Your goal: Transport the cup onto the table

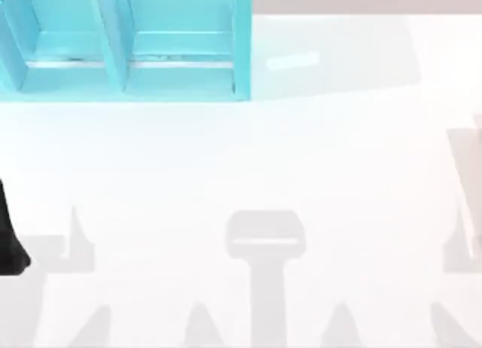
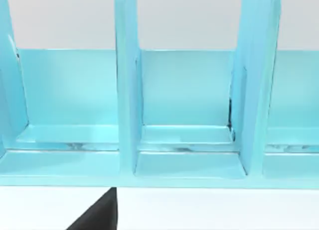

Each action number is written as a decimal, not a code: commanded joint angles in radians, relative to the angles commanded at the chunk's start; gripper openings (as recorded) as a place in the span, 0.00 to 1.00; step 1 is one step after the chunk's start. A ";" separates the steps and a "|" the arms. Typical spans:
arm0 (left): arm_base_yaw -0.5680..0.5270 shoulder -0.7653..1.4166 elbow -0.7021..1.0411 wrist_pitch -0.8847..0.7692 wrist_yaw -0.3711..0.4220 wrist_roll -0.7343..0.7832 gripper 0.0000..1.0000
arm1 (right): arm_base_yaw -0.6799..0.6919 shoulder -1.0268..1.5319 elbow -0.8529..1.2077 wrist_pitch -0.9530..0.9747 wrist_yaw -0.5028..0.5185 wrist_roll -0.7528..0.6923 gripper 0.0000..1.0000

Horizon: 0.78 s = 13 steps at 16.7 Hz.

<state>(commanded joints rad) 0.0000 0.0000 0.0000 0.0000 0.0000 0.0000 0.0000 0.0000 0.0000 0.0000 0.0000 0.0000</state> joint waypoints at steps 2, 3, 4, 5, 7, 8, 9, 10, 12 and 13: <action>0.000 0.000 0.000 0.000 0.000 0.000 1.00 | -0.001 0.001 0.001 -0.001 0.000 -0.001 1.00; 0.000 0.000 0.000 0.000 0.000 0.000 1.00 | -0.008 0.012 0.012 -0.012 0.000 -0.008 1.00; 0.000 0.000 0.000 0.000 0.000 0.000 1.00 | -0.022 0.034 0.032 -0.032 0.001 -0.021 1.00; 0.000 0.000 0.000 0.000 0.000 0.000 1.00 | -0.041 0.066 0.063 -0.062 0.001 -0.041 1.00; 0.000 0.000 0.000 0.000 0.000 0.000 1.00 | -0.095 0.162 0.154 -0.152 0.000 -0.094 1.00; 0.000 0.000 0.000 0.000 0.000 0.000 1.00 | -0.128 0.226 0.214 -0.212 0.000 -0.127 1.00; 0.000 0.000 0.000 0.000 0.000 0.000 1.00 | -0.163 0.300 0.281 -0.280 0.000 -0.162 1.00; 0.000 0.000 0.000 0.000 0.000 0.000 1.00 | -0.201 0.385 0.353 -0.354 -0.001 -0.200 1.00; 0.000 0.000 0.000 0.000 0.000 0.000 1.00 | -0.282 0.583 0.503 -0.515 -0.001 -0.278 1.00; 0.000 0.000 0.000 0.000 0.000 0.000 1.00 | -0.324 0.691 0.579 -0.599 -0.001 -0.319 1.00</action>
<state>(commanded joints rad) 0.0000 0.0000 0.0000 0.0000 0.0000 0.0000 -0.3243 0.6907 0.5788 -0.5986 -0.0005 -0.3185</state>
